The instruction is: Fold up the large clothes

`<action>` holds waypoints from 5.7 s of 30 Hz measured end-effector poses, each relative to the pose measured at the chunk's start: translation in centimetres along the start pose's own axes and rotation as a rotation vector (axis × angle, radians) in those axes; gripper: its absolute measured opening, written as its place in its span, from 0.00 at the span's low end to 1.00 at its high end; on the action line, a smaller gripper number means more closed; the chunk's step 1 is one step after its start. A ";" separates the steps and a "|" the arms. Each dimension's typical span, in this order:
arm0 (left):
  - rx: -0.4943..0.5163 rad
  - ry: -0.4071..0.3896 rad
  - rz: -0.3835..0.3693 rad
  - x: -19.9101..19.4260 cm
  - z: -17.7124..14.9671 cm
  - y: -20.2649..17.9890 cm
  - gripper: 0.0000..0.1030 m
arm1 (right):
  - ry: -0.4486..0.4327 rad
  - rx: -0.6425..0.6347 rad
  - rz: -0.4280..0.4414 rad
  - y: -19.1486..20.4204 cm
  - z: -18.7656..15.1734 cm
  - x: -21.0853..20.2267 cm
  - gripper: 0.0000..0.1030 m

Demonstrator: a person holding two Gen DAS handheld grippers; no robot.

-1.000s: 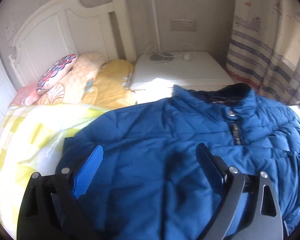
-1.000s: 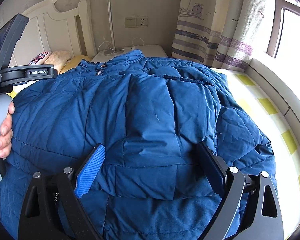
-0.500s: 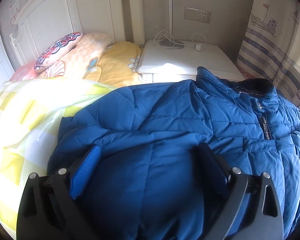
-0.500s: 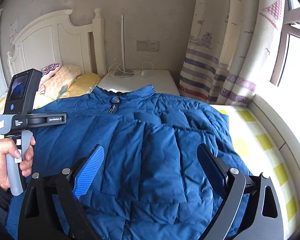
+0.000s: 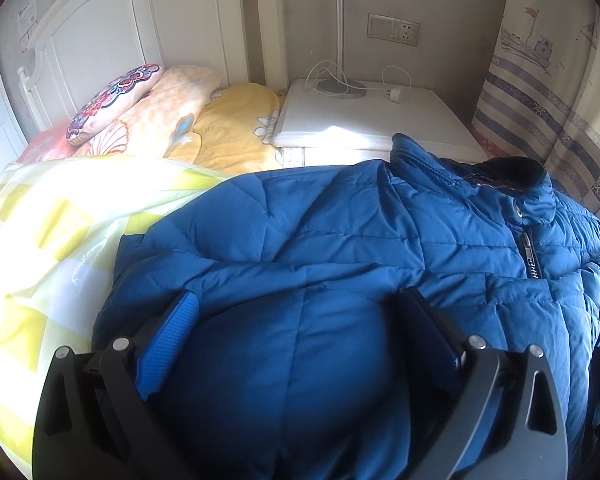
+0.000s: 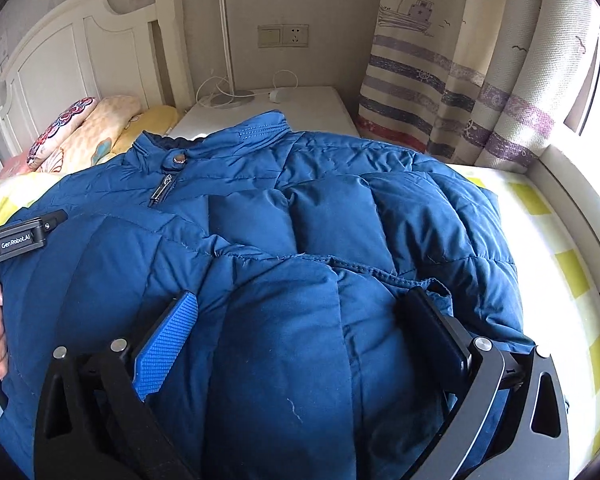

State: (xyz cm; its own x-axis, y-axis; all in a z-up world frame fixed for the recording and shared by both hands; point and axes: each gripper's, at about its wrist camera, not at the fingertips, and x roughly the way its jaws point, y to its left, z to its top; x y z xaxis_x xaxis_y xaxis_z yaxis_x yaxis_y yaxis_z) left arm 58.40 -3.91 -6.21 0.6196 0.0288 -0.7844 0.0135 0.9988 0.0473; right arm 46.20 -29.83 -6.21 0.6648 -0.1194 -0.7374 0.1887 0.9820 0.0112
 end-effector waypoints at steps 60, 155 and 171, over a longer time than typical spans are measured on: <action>-0.068 -0.044 0.101 -20.1 -23.5 9.2 0.96 | -0.012 -0.170 -0.027 -1.9 -18.4 -18.4 0.95; -0.242 -0.019 -0.384 -30.0 -39.8 16.9 0.48 | -0.185 0.347 0.530 -15.5 -35.1 -26.5 0.47; -0.172 -0.060 -0.196 -27.1 -36.3 14.6 0.52 | -0.153 0.299 0.437 -13.8 -32.6 -24.1 0.48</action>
State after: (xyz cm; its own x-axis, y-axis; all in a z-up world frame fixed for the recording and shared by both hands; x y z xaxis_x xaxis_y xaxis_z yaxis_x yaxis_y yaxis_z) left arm 13.30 11.35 -6.73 0.6640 -0.1630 -0.7298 0.0071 0.9773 -0.2119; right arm 3.99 -35.73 -10.62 0.8208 0.2483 -0.5144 0.0536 0.8631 0.5022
